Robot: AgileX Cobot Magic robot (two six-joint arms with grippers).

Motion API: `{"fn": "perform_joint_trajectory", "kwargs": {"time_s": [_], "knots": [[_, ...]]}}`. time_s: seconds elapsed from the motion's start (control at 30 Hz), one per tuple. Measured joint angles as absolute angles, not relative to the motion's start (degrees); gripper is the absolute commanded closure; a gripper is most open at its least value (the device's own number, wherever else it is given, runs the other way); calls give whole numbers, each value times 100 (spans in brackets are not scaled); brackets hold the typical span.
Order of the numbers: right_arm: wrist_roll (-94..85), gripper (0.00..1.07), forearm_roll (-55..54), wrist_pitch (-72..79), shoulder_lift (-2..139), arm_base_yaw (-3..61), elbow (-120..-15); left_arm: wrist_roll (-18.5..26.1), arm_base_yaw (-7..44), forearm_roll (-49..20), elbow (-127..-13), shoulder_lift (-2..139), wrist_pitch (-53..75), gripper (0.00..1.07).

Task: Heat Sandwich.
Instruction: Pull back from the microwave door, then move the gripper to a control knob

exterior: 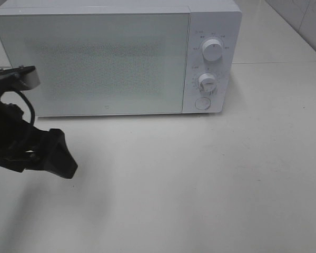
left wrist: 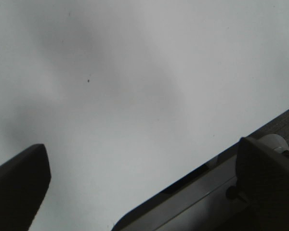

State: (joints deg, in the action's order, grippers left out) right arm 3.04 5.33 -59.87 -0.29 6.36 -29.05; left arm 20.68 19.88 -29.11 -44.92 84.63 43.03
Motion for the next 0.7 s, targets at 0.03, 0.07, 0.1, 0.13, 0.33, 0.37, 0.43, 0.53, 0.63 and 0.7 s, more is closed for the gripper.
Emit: {"fn": "perform_joint_trajectory", "kwargs": {"time_s": [0.03,0.07,0.1,0.13,0.33,0.37,0.43,0.53,0.63,0.7], "knots": [[304,31,533,-5987,-29,636,-2905,2028,1851,-2888,-4492,8382,4463,5],[304,31,533,-5987,-29,636,-2905,1982,1719,-2859,-4492,8308,4578,5],[304,31,533,-5987,-29,636,-2905,1919,1610,-2802,-4492,8245,4704,5],[304,31,533,-5987,-29,636,-2905,1919,1610,-2802,-4492,8245,4704,5],[315,31,533,-5987,-29,636,-2905,1272,900,-2091,-4492,7638,5306,5],[315,31,533,-5987,-29,636,-2905,1134,825,-1931,-4492,7534,5386,5],[315,31,533,-5987,-29,636,-2905,859,710,-1627,-4492,7345,5552,5],[321,31,533,-5987,-29,636,-2905,361,561,-1129,-4492,7024,5804,5],[321,31,533,-5987,-29,636,-2905,-34,493,-659,-4492,6618,6050,5],[321,31,533,-5987,-29,636,-2905,-258,493,-424,-4469,6205,6199,5]]}}
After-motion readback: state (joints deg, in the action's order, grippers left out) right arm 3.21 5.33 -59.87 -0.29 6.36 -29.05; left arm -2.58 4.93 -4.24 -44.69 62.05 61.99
